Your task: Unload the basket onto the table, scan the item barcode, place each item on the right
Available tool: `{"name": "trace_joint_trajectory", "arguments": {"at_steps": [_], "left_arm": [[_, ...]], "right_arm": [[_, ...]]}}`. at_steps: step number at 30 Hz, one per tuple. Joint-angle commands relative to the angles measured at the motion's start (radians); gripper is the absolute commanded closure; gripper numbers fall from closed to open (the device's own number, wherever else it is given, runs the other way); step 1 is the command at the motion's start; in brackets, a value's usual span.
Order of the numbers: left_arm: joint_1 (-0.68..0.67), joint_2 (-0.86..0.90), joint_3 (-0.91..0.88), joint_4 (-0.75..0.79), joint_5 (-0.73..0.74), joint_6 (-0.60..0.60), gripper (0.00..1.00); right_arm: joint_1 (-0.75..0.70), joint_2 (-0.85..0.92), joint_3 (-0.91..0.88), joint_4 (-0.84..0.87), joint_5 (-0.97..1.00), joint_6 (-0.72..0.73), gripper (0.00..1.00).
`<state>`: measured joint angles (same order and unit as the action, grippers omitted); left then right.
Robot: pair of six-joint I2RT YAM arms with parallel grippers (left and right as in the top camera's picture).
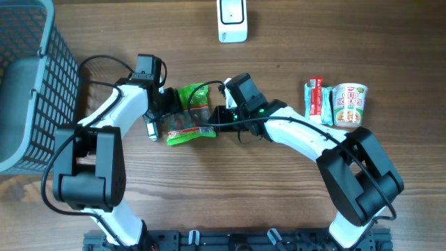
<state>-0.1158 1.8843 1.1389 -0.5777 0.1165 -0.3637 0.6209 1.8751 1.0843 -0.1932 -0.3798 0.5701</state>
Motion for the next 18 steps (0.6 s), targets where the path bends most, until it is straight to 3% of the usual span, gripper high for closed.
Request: {"name": "trace_joint_trajectory", "arguments": {"at_steps": [1,4,12,13,18], "left_arm": [[-0.001,0.030,0.005,0.032,0.046,0.037,0.37],[-0.004,0.031,0.003,0.037,0.119,0.046,0.44],[-0.039,0.040,-0.043,0.063,0.119,0.046,0.45],[-0.041,0.042,-0.050,0.071,0.119,0.045,0.48],[-0.042,0.042,-0.060,0.081,0.120,0.045,0.85]], "right_arm": [[0.004,-0.013,-0.004,0.006,0.035,-0.016,0.74],[0.005,0.001,-0.004,0.026,0.050,0.013,0.74],[0.010,0.056,-0.005,0.077,0.013,0.021,0.75],[0.010,0.065,-0.005,0.077,0.013,0.031,0.78],[0.010,0.092,-0.006,0.077,0.012,0.035,0.83]]}}
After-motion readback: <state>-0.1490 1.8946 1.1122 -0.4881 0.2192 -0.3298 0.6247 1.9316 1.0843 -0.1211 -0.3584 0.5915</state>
